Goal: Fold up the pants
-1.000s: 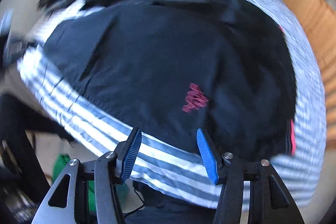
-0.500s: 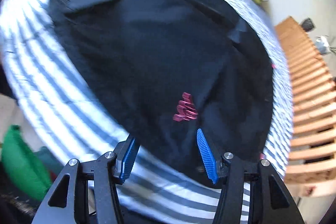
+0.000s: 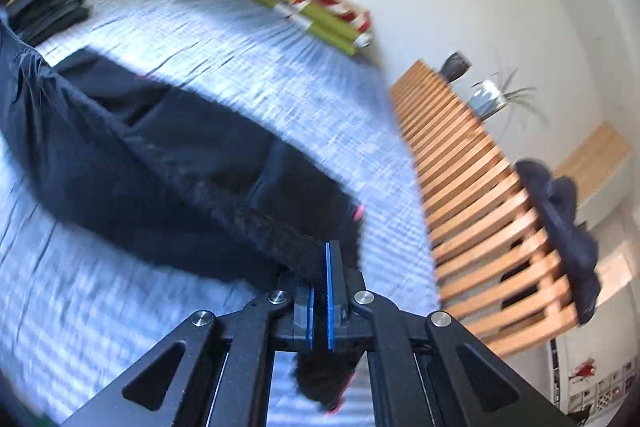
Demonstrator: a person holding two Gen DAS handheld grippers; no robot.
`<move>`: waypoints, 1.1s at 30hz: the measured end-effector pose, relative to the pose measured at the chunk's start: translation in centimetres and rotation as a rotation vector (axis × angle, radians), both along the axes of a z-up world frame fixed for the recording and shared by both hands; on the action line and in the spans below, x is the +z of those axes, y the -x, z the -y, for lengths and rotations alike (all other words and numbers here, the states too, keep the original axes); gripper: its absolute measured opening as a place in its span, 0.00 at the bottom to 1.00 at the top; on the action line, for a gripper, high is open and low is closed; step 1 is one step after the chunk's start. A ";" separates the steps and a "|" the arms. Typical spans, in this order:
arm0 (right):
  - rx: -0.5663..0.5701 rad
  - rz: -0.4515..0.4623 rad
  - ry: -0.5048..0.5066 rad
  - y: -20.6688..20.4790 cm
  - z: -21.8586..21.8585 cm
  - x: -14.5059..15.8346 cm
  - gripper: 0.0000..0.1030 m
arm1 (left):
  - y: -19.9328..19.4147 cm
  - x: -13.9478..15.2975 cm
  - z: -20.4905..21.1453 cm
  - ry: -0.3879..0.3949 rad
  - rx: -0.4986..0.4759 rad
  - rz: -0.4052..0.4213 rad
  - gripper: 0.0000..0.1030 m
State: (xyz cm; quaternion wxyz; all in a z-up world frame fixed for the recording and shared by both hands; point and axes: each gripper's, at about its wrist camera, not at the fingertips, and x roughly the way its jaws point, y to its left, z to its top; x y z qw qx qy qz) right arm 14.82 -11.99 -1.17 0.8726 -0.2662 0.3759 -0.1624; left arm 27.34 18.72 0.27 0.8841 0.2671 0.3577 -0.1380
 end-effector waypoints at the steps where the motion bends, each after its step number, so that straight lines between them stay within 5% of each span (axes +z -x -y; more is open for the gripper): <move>1: -0.005 0.006 -0.005 -1.9 0.2 0.6 0.03 | -1.4 -0.1 0.2 -0.004 0.002 -0.009 0.04; 6: -0.015 -0.030 0.055 -10.7 0.7 -0.1 0.03 | -9.5 -2.5 1.1 0.004 0.041 -0.084 0.04; 13: 0.008 -0.203 0.056 -20.9 0.7 -7.0 0.03 | -18.4 -10.0 2.2 -0.080 0.092 -0.190 0.04; 18: 0.045 -0.310 0.096 -24.2 0.5 -12.4 0.03 | -22.3 -15.6 2.6 -0.140 0.111 -0.265 0.05; 21: 0.042 -0.353 0.079 -25.1 1.1 -14.1 0.21 | -23.4 -16.9 3.1 -0.147 0.147 -0.262 0.09; 23: 0.045 -0.330 0.017 -25.3 1.9 -13.7 0.43 | -24.1 -16.6 2.9 -0.123 0.176 -0.250 0.27; 26: 0.027 -0.288 -0.120 -24.9 4.2 -11.6 0.45 | -24.7 -15.1 2.0 -0.086 0.221 -0.219 0.48; 28: 0.018 -0.248 -0.215 -23.9 5.9 -9.6 0.46 | -24.2 -13.3 1.2 -0.064 0.238 -0.190 0.48; 30: -0.003 -0.179 -0.328 -21.8 8.4 -7.0 0.61 | -22.5 -11.3 0.1 -0.039 0.242 -0.148 0.48; 33: -0.048 -0.087 -0.468 -18.5 12.2 -4.6 0.62 | -18.7 -9.5 -0.8 0.009 0.221 -0.134 0.49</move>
